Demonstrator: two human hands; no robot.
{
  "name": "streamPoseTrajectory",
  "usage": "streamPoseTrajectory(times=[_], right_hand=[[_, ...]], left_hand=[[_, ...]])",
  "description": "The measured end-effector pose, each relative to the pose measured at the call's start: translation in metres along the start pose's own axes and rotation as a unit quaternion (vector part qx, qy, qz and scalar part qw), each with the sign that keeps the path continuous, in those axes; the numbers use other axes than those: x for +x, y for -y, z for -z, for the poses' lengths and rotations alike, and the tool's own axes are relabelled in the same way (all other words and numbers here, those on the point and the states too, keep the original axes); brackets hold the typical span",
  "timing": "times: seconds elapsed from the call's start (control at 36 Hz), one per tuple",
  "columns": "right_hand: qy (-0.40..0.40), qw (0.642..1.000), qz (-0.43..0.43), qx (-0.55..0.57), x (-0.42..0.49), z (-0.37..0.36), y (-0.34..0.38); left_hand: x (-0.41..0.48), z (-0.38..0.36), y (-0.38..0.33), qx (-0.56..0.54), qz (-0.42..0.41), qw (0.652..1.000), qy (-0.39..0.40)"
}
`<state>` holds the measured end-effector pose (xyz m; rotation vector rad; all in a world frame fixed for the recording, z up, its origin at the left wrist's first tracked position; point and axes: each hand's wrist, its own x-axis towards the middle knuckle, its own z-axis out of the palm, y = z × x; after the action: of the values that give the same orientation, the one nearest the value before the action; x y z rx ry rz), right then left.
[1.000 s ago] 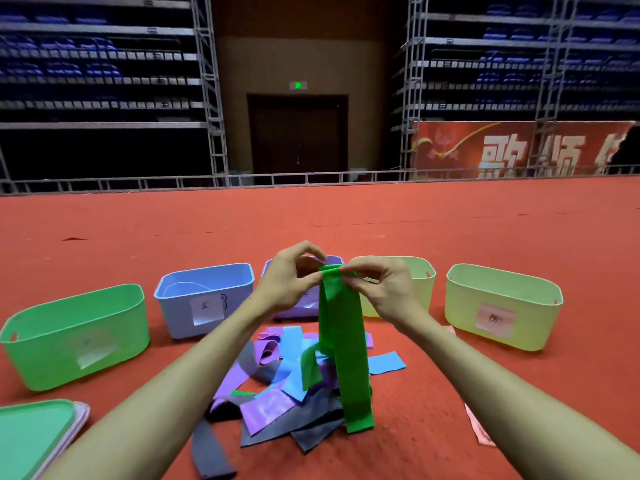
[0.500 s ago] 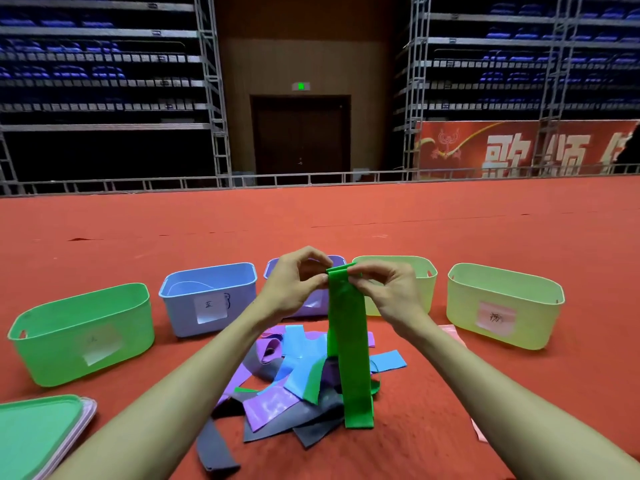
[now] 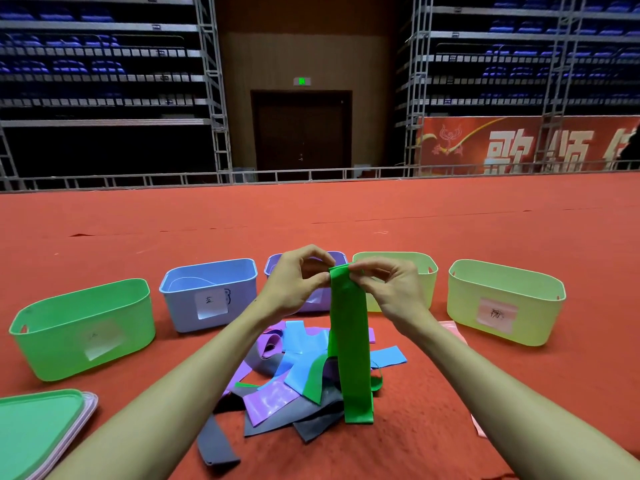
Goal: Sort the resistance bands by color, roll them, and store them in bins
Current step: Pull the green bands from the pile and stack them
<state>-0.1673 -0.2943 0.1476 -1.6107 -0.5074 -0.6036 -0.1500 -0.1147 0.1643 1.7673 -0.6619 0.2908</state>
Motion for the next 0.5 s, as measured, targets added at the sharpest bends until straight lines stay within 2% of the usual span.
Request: streamPoseTrajectory(times=[0.14,0.5], right_hand=[[0.001,1.000,0.010,0.016,-0.0013,0.0008,0.0027],[0.009,0.999,0.032,-0.036,0.0004,-0.0009,-0.0009]], left_hand=[[-0.0010,0.0005,0.0017,-0.005,0.003,1.000,-0.001],[-0.0032,0.0020,0.0008,-0.007,0.002,1.000,-0.004]])
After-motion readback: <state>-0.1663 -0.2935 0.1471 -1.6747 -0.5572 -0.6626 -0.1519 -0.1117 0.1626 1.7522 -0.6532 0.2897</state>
